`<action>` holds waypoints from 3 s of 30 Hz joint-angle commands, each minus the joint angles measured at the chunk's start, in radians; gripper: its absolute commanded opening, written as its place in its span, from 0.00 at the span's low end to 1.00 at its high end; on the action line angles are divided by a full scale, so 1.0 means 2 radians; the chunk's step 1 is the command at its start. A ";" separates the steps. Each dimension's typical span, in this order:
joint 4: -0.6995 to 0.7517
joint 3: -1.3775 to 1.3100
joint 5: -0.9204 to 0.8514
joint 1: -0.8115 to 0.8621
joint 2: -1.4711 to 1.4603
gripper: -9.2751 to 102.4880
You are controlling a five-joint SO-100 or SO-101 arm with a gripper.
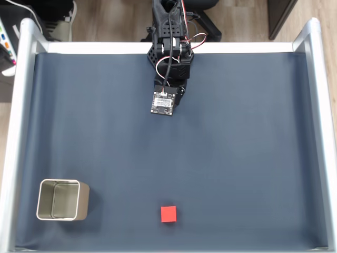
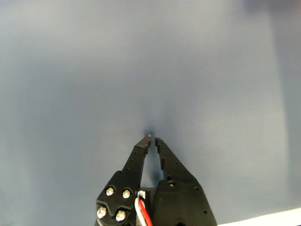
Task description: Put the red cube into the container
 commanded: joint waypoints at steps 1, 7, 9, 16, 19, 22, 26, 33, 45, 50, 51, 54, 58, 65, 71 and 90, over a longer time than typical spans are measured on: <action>0.018 -0.002 -0.116 0.002 -0.003 0.09; 0.018 -0.002 -0.116 0.001 -0.003 0.08; 0.018 -0.002 -0.116 0.001 -0.003 0.08; 0.018 -0.002 -0.115 0.001 -0.003 0.08; 0.018 -0.002 -0.115 0.001 -0.003 0.08; 0.018 -0.002 -0.115 0.001 -0.003 0.08; 0.018 -0.002 -0.114 0.001 -0.003 0.08; 0.018 -0.002 -0.112 0.001 -0.003 0.08; 0.018 -0.002 -0.108 -0.002 -0.003 0.08; 0.018 -0.002 -0.112 -0.002 -0.003 0.08; 0.018 -0.002 -0.112 -0.001 -0.003 0.08; 0.018 -0.002 -0.116 0.002 -0.003 0.08; -0.032 -0.002 -0.119 0.004 -0.022 0.08; -0.316 -0.003 -0.078 0.012 -0.110 0.08; -0.416 -0.057 -0.091 0.010 -0.216 0.08; -0.359 -0.432 -0.065 0.010 -0.572 0.10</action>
